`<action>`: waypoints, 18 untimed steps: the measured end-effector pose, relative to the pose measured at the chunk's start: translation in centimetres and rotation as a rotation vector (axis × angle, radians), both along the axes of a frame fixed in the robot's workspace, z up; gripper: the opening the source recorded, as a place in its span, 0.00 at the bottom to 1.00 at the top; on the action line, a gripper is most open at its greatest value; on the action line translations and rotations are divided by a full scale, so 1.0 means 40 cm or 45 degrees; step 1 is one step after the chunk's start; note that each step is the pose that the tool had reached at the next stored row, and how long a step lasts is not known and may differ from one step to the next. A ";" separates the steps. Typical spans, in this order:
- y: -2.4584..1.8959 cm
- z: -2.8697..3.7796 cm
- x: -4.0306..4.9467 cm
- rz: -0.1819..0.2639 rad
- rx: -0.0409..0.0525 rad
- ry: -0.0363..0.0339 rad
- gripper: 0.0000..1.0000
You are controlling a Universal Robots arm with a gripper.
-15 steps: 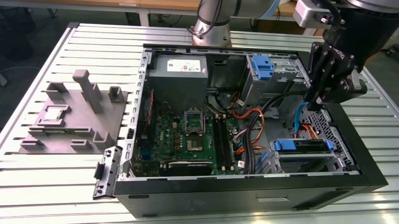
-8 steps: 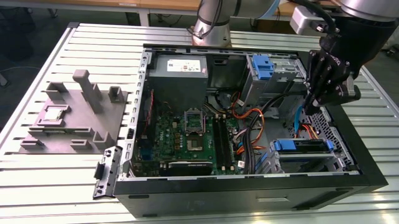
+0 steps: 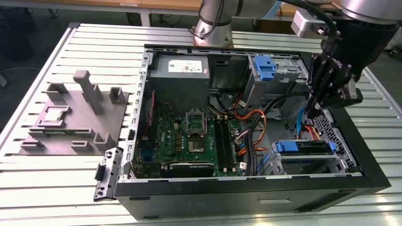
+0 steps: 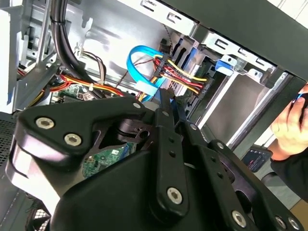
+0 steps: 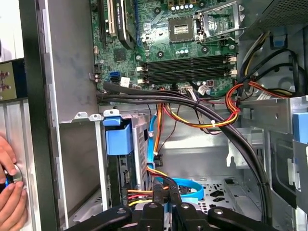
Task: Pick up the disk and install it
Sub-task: 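Insert the second disk wire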
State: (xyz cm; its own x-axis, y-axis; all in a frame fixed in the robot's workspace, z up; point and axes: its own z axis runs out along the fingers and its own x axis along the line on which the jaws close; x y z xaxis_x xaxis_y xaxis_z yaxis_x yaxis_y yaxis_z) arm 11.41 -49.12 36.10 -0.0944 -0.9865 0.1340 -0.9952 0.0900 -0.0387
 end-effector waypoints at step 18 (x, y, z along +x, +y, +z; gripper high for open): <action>-0.040 -0.016 -0.034 0.015 0.008 -0.0316 0.16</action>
